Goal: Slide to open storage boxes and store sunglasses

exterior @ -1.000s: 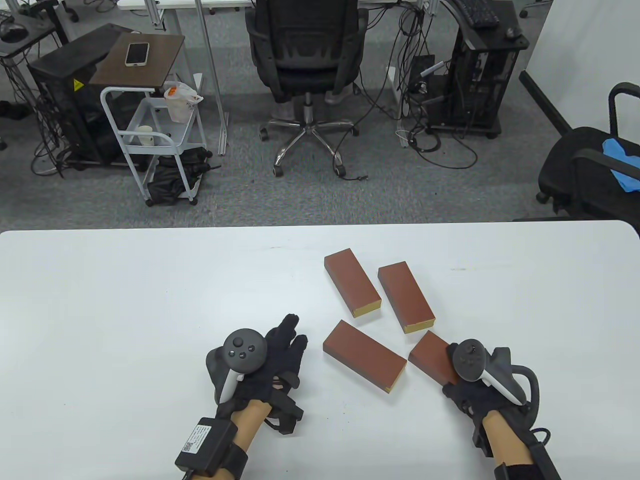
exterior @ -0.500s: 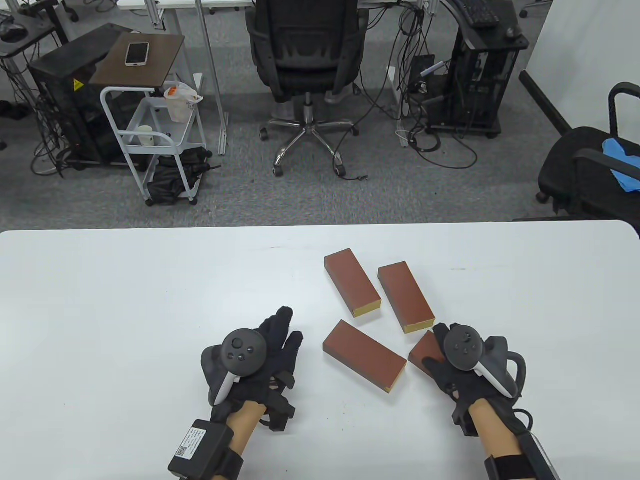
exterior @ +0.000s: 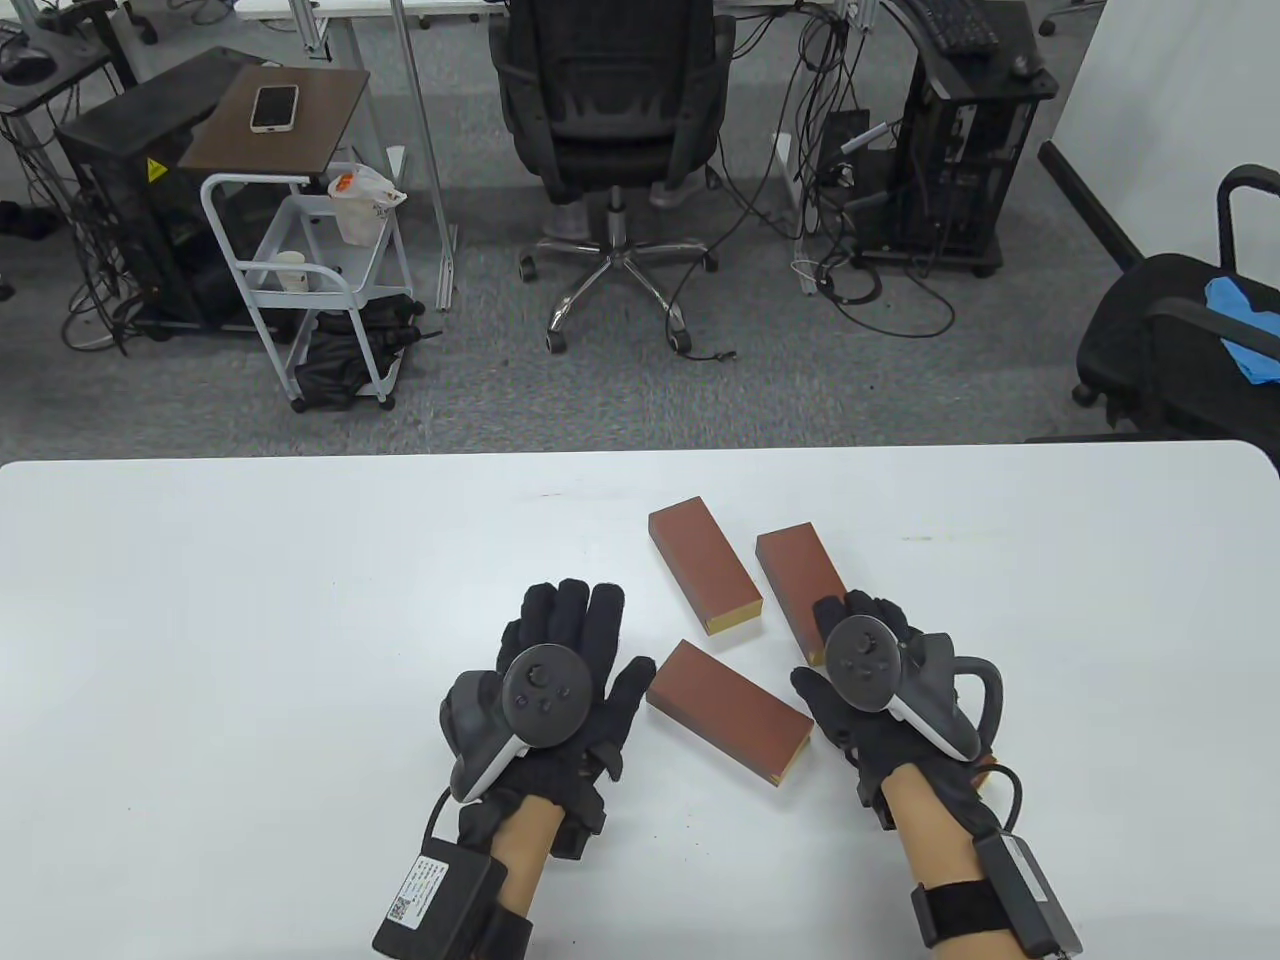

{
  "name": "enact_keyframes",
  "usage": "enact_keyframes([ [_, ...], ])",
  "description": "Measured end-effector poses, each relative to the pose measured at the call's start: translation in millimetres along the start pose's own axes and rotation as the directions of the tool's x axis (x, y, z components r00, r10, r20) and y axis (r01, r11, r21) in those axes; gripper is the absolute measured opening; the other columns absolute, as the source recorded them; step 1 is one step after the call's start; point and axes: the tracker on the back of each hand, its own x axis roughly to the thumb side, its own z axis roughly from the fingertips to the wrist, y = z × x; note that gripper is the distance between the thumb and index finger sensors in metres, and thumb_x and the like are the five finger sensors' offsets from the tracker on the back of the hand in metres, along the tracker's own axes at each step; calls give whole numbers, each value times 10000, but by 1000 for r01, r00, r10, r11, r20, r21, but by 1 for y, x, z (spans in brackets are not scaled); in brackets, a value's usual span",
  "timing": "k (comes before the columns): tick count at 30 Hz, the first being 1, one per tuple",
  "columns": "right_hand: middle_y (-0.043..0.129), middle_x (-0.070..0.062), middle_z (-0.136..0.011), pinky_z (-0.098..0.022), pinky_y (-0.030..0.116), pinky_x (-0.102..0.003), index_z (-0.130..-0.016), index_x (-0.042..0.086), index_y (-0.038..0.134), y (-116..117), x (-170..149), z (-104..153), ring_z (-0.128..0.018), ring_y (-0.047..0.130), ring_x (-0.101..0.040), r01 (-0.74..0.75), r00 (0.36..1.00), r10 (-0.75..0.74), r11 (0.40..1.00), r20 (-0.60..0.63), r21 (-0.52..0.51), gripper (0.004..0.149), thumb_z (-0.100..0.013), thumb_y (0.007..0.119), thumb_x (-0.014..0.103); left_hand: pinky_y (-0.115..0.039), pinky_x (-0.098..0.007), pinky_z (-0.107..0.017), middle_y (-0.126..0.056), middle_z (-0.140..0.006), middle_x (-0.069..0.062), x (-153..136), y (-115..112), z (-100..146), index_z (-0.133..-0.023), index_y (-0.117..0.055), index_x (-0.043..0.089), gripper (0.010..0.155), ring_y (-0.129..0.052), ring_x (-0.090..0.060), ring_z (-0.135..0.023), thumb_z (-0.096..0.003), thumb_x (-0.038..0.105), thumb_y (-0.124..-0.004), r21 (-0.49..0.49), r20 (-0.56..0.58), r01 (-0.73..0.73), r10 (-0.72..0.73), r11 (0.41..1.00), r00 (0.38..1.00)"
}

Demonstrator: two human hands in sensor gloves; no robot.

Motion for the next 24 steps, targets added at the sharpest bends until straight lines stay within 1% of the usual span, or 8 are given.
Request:
enact_keyframes([
  [8, 559, -90, -1037, -681, 578, -503, -923, 266, 563, -3, 0, 5, -945, 579, -371, -18, 1000, 18, 1000, 13, 2, 677, -336, 752, 543, -381, -566, -789, -441, -1198, 7, 14, -3, -2, -1103, -486, 333, 734, -308, -281, -1133, -439, 627, -597, 4, -13, 12, -12, 1000, 1000],
  [12, 555, -88, -1038, -684, 573, -503, -924, 264, 558, -4, 1, 7, -945, 573, -373, -21, 1000, 21, 1000, 19, -1, 666, -342, 736, 534, -364, -545, -791, -436, -1196, 19, 17, -9, -5, -1101, -483, 337, 731, -296, -263, -1129, -439, 626, -591, 2, -11, 13, -13, 1000, 1000],
  [17, 553, -90, -1039, -684, 571, -504, -924, 262, 557, -7, -2, 8, -945, 572, -375, -16, 1000, 16, 1000, 14, -2, 670, -340, 743, 533, -362, -547, -790, -435, -1196, 24, 19, -14, -8, -1100, -487, 342, 726, -291, -259, -1128, -439, 624, -590, -4, -12, 13, -13, 1000, 1000],
  [24, 551, -93, -1039, -685, 569, -505, -926, 262, 554, -8, -4, 7, -945, 570, -378, -15, 1000, 15, 1000, 7, 5, 675, -339, 746, 534, -341, -524, -791, -426, -1193, 41, 20, -13, -9, -1098, -477, 350, 713, -277, -240, -1123, -442, 611, -576, -4, -13, 21, -21, 1000, 1000],
])
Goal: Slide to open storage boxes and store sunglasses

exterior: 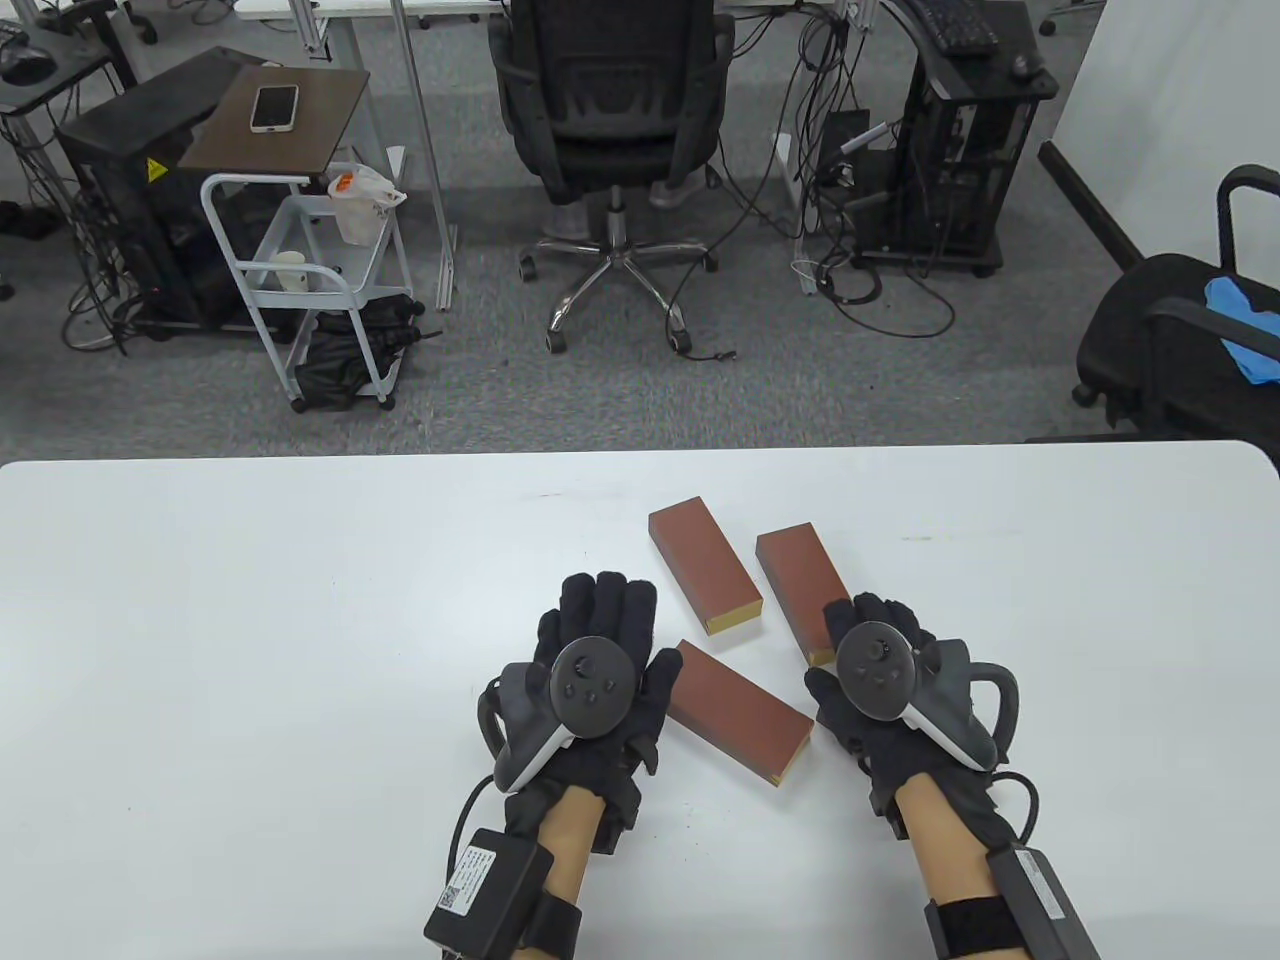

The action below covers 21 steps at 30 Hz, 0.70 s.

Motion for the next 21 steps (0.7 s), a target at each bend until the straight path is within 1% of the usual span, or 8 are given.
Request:
enact_keyframes([
  [10, 547, -95, -1042, -686, 566, -507, -929, 263, 550, 2, 10, -1, -947, 566, -380, -22, 999, 22, 1000, 32, 7, 681, -339, 749, 538, -345, -527, -789, -427, -1192, 37, -3, 2, 1, -1096, -474, 352, 709, -283, -243, -1121, -443, 606, -582, 17, -13, 14, -14, 1000, 1000],
  [21, 538, -96, -1044, -689, 561, -507, -932, 264, 540, 6, 11, -1, -950, 558, -382, -34, 999, 33, 999, 39, 16, 688, -339, 751, 542, -346, -528, -787, -427, -1191, 36, -5, 4, 1, -1097, -473, 351, 712, -283, -245, -1121, -444, 607, -591, 20, -19, 19, -18, 1000, 1000],
])
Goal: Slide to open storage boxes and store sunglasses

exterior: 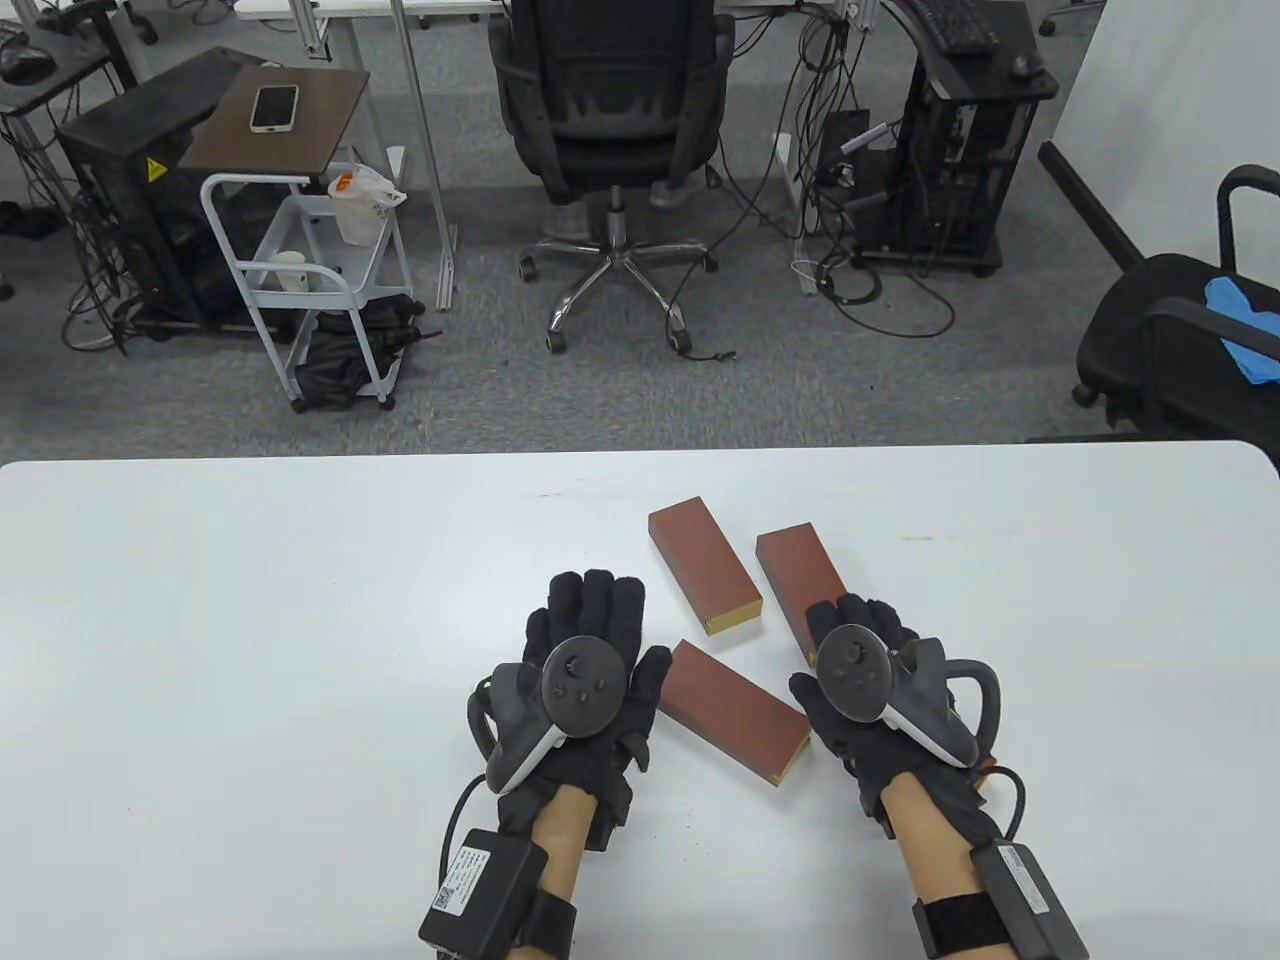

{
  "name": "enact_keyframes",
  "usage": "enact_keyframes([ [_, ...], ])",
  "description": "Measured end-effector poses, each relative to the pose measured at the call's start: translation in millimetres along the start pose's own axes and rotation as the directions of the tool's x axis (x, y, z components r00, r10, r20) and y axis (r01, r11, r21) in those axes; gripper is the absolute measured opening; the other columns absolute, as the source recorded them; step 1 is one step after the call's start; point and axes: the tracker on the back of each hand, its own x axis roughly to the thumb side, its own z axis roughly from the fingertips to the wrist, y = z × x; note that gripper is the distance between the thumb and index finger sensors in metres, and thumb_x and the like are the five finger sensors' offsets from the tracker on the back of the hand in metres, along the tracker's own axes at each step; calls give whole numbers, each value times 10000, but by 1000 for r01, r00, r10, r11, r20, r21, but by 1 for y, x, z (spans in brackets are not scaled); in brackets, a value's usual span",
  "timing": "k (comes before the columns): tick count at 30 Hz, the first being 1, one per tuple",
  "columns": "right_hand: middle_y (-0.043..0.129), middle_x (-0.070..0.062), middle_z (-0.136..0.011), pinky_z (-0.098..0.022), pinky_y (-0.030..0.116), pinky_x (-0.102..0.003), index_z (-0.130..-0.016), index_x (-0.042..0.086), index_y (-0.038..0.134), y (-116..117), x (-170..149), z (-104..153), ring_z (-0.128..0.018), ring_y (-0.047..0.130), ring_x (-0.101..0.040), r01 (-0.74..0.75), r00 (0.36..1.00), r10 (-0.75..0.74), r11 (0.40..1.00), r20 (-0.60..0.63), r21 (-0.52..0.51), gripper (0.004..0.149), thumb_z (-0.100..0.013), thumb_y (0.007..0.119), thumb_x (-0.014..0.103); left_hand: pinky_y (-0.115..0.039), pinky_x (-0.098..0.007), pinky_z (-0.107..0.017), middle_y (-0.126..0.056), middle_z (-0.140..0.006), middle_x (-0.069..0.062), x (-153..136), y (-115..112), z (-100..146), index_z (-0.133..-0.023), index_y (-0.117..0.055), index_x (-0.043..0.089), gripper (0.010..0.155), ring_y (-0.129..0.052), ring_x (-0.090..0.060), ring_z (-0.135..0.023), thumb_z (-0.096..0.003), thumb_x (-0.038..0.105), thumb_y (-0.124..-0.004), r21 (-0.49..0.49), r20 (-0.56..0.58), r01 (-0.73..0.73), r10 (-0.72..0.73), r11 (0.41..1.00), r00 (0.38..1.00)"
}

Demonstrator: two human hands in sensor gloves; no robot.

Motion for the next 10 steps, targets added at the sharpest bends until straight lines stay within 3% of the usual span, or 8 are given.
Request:
enact_keyframes([
  [10, 535, -96, -1046, -689, 559, -507, -933, 264, 538, 7, -6, -3, -951, 556, -380, 7, 1000, -7, 1000, -9, 20, 690, -338, 752, 542, -348, -515, -787, -433, -1189, 38, -2, -2, -1, -1096, -477, 344, 707, -289, -241, -1119, -446, 599, -588, -9, -8, 7, -7, 1000, 1000],
])
